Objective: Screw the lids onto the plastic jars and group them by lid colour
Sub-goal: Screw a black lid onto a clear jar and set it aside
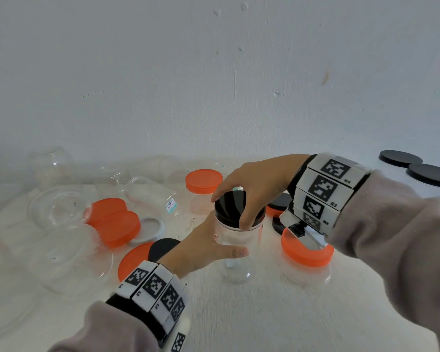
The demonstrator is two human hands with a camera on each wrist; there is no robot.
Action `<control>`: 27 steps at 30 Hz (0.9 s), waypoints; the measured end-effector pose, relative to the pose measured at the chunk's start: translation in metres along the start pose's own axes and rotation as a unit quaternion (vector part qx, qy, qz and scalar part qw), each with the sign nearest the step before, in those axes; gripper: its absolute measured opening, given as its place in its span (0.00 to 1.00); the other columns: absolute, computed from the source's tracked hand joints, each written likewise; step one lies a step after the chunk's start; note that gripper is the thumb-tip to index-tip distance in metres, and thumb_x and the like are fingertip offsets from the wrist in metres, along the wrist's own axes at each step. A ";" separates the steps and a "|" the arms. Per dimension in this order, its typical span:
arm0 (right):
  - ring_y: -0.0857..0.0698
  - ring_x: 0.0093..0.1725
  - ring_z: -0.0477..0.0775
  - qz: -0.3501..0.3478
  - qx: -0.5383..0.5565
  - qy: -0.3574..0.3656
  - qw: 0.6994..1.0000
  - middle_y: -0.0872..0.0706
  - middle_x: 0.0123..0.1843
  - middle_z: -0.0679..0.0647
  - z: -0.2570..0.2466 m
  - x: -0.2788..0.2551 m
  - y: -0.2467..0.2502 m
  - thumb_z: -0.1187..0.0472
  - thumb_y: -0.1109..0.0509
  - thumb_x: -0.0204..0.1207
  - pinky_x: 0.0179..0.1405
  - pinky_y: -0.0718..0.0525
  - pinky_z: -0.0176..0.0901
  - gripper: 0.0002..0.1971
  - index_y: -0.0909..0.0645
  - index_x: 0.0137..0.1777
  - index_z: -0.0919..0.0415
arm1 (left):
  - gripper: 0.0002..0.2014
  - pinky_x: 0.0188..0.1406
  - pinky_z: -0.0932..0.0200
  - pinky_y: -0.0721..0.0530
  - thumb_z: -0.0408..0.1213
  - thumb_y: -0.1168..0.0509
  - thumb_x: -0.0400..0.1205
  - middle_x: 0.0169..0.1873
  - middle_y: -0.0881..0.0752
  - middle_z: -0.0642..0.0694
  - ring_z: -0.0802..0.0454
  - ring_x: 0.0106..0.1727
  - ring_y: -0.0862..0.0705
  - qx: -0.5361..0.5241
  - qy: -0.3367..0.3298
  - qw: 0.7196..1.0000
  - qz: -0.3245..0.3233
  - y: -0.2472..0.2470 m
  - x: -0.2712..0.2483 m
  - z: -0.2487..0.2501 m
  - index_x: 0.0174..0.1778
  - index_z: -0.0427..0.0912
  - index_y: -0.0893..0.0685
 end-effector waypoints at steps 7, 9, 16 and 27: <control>0.33 0.75 0.44 0.015 0.012 -0.008 1.000 0.31 0.76 0.38 0.003 -0.001 -0.001 0.38 0.23 0.66 0.64 0.34 0.42 0.35 0.30 0.74 0.31 | 0.43 0.49 0.84 0.27 0.43 0.20 0.68 0.67 0.27 0.70 0.84 0.62 0.29 0.004 -0.002 1.000 -0.001 -0.001 -0.001 0.004 0.71 0.67 0.40; 0.31 0.74 0.48 -0.005 0.007 -0.020 1.000 0.31 0.72 0.38 0.005 -0.001 -0.003 0.36 0.23 0.65 0.68 0.30 0.45 0.36 0.32 0.73 0.27 | 0.42 0.49 0.82 0.25 0.43 0.20 0.68 0.67 0.26 0.69 0.82 0.63 0.28 0.002 -0.001 1.000 0.000 -0.001 -0.001 0.004 0.71 0.67 0.39; 0.26 0.67 0.51 -0.011 -0.013 -0.020 1.000 0.32 0.64 0.39 0.002 0.000 -0.002 0.42 0.21 0.65 0.65 0.22 0.52 0.35 0.32 0.71 0.27 | 0.46 0.51 0.79 0.26 0.46 0.20 0.67 0.68 0.26 0.68 0.76 0.67 0.28 0.011 0.005 1.000 -0.005 0.001 0.000 0.002 0.76 0.62 0.40; 0.29 0.70 0.47 -0.014 -0.010 0.001 1.000 0.31 0.69 0.38 0.001 -0.001 -0.002 0.45 0.20 0.65 0.66 0.25 0.48 0.34 0.31 0.70 0.25 | 0.47 0.53 0.80 0.26 0.48 0.20 0.64 0.68 0.25 0.69 0.77 0.67 0.28 0.009 0.000 1.000 -0.006 0.000 0.001 0.002 0.75 0.64 0.39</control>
Point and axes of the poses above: each hand's wrist, its own x-axis towards the middle knuckle, its own y-axis out of the back of the hand, z = x × y, the point moved 7 cm from there along x, towards the middle knuckle
